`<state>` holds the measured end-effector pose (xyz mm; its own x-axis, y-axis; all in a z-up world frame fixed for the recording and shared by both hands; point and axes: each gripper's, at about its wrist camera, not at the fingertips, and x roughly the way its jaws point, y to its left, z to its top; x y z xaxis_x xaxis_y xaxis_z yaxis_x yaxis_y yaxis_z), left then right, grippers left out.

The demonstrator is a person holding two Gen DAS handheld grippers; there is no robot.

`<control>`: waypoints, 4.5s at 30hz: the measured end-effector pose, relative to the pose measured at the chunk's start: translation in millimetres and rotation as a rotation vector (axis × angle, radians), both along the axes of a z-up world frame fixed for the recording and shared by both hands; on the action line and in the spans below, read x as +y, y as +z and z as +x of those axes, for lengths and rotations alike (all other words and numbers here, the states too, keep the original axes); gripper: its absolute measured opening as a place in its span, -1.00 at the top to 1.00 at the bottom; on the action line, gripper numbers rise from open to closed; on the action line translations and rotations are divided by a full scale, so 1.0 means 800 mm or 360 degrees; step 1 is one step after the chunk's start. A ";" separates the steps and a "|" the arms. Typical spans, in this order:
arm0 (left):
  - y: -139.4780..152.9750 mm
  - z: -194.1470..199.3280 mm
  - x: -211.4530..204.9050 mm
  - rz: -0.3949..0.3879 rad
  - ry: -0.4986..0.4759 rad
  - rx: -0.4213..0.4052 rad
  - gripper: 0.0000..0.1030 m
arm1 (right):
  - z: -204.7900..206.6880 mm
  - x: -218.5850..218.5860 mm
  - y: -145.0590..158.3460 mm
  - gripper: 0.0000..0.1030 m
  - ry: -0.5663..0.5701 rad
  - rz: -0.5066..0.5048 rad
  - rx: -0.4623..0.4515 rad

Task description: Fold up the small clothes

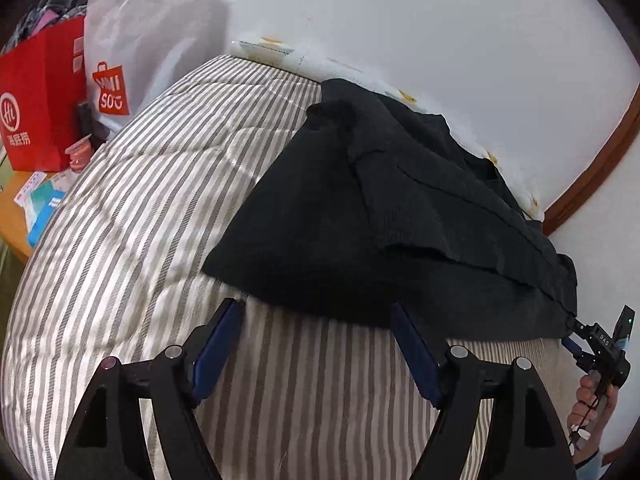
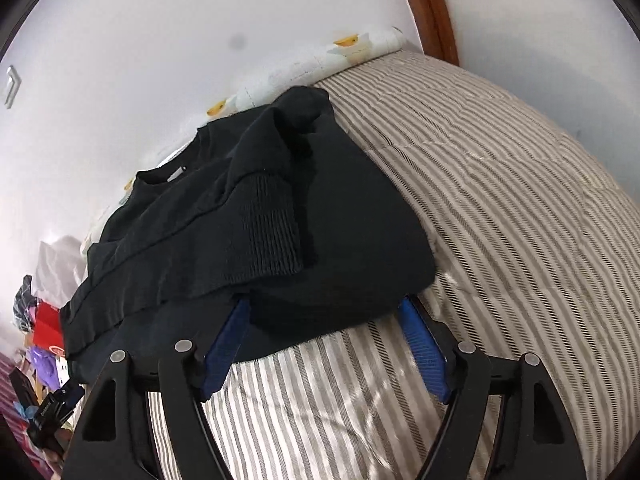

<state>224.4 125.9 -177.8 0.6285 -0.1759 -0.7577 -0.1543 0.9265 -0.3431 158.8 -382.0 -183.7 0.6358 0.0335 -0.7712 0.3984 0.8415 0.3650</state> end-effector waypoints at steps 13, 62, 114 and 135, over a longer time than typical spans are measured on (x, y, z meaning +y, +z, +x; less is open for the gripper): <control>0.008 0.022 -0.026 0.0134 0.0125 -0.0011 0.64 | 0.009 -0.016 -0.005 0.60 0.0026 0.0009 -0.0146; 0.034 -0.115 -0.176 0.0223 -0.0493 -0.0087 0.57 | -0.136 -0.031 0.014 0.72 0.0190 -0.0415 0.0018; 0.030 0.142 -0.135 0.0238 -0.0357 -0.0101 0.60 | 0.136 -0.110 0.009 0.44 0.0177 -0.0534 0.0136; 0.045 0.114 -0.106 0.0372 -0.0206 -0.0078 0.26 | 0.098 -0.075 0.058 0.22 0.0037 -0.0673 0.0073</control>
<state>315.4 40.7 -141.5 0.6489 -0.0810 -0.7566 -0.0179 0.9924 -0.1216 237.4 -442.4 -136.9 0.6032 -0.2779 -0.7476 0.3851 0.9223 -0.0321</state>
